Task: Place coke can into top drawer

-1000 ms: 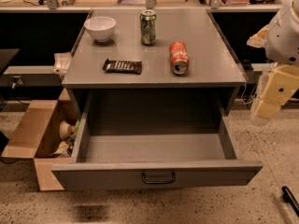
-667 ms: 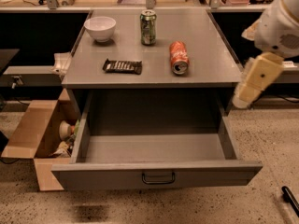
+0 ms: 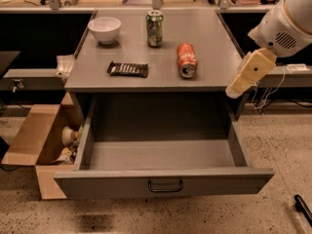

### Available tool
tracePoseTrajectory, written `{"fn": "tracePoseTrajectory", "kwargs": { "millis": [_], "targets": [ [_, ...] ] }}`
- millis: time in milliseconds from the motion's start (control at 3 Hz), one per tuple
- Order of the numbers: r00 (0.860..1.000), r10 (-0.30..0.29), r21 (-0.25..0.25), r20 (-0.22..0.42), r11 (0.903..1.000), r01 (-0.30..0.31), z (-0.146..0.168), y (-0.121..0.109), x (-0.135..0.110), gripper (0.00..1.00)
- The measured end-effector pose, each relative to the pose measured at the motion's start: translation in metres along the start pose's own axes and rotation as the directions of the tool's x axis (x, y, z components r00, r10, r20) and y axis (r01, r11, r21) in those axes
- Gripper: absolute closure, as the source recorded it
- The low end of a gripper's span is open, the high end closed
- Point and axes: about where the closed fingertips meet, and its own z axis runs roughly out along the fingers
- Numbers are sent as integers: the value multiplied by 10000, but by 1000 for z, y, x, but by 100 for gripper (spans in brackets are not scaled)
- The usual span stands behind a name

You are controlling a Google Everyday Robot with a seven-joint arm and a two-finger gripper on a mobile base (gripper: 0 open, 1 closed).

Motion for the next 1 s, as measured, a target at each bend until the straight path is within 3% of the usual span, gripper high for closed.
{"fn": "tracePoseTrajectory", "kwargs": {
  "millis": [333,667,1000],
  "targets": [
    [9999,152,42,-3,9999,-152,1,-1,-2,0],
    [9864,1462,49,750,9891,-1470,24,-32,-21,0],
    [9419,3221,-35,954,9463,-3233,55,-63,-39,0]
  ]
}}
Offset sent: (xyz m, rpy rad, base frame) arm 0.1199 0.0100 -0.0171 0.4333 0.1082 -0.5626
